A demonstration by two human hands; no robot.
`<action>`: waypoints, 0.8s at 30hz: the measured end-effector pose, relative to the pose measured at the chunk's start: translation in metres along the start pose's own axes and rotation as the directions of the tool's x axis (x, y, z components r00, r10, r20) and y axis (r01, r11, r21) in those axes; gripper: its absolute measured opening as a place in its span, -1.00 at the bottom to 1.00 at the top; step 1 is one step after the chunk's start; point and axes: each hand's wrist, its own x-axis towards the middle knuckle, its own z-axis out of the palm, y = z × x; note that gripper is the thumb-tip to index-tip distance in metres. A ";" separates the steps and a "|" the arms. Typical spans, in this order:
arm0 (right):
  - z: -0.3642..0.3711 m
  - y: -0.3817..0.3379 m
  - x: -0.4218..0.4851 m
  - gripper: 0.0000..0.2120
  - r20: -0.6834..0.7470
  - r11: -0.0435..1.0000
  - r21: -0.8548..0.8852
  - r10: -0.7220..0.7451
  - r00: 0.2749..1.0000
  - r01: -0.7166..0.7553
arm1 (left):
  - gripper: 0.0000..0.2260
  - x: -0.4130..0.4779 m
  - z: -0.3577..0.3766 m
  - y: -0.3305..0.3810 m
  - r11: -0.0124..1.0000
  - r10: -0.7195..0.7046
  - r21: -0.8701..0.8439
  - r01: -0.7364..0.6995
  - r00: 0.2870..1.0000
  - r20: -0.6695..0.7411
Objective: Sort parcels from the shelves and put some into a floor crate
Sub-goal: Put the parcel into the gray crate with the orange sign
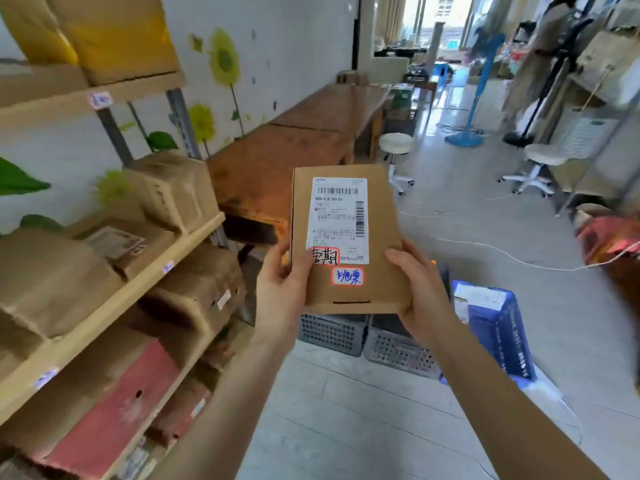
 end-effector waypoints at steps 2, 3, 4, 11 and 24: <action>-0.047 -0.014 0.034 -0.66 -0.054 1.000 -0.012 -0.001 0.999 0.000 | -0.86 0.022 0.057 -0.022 0.997 -0.083 -0.001 0.083 0.994 0.075; -0.068 -0.020 0.051 -0.66 -0.080 1.000 -0.010 0.003 0.997 -0.004 | -0.88 0.034 0.082 -0.033 0.993 -0.116 0.002 0.117 0.987 0.111; -0.089 -0.026 0.068 -0.66 -0.107 1.000 -0.004 0.009 0.994 -0.009 | -0.89 0.045 0.105 -0.042 0.990 -0.140 0.008 0.140 0.980 0.140; -0.209 -0.023 0.195 -0.67 -0.299 0.989 -0.061 0.108 0.948 -0.132 | -0.74 0.141 0.235 -0.128 0.939 -0.333 0.161 0.305 0.924 0.189; -0.401 0.095 0.476 -0.68 -0.567 0.894 -0.160 0.264 0.780 -0.419 | -0.64 0.366 0.400 -0.380 0.644 -0.752 0.390 0.658 0.638 0.166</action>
